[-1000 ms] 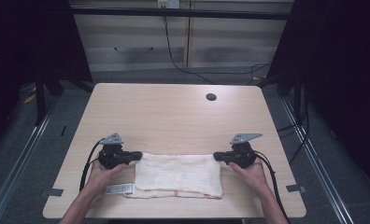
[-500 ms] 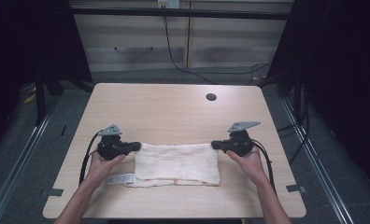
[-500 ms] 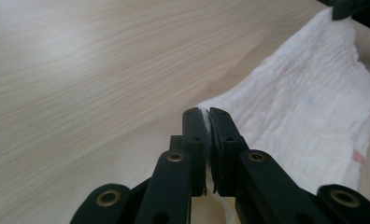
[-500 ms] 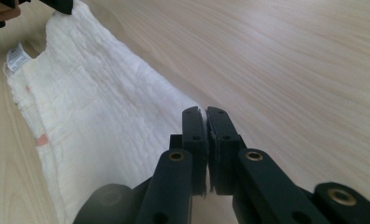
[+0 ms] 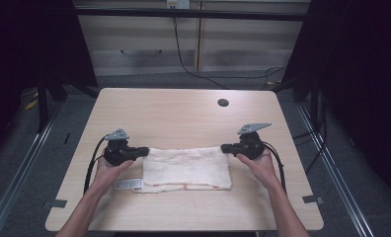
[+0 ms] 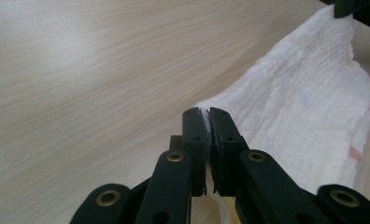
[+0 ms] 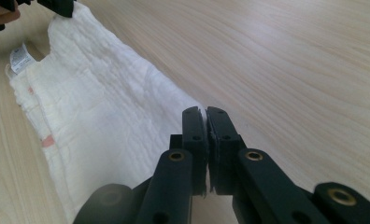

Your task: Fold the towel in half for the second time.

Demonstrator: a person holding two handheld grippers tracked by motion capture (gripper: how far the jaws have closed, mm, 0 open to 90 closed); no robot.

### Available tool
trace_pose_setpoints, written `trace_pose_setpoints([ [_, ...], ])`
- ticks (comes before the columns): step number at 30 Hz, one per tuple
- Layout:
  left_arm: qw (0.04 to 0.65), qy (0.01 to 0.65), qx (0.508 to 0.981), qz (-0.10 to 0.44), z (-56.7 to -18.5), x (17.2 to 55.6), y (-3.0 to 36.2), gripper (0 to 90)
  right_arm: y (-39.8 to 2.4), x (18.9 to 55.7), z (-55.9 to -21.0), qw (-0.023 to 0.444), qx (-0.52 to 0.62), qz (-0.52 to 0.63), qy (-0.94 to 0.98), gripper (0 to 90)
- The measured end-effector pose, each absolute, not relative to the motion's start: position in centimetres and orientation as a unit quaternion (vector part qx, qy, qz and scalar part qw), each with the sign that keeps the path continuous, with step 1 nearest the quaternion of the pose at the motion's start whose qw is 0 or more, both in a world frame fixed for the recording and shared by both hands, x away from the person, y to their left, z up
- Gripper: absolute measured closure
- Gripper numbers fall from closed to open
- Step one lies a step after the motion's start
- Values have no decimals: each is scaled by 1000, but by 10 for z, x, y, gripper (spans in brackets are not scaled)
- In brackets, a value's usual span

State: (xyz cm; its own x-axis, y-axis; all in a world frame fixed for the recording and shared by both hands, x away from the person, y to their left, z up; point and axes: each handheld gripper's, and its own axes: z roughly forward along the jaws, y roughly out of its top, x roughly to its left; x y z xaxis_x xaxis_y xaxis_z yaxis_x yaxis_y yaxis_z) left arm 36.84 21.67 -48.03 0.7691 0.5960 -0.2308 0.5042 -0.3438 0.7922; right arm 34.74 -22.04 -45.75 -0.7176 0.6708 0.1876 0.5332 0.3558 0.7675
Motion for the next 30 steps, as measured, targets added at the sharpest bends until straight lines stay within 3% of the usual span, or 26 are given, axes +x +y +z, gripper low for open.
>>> trace_pose_setpoints([
  [30,466,344,813,59,-486,366,214,859,-218,283,-467,62,315,431,843,872],
])
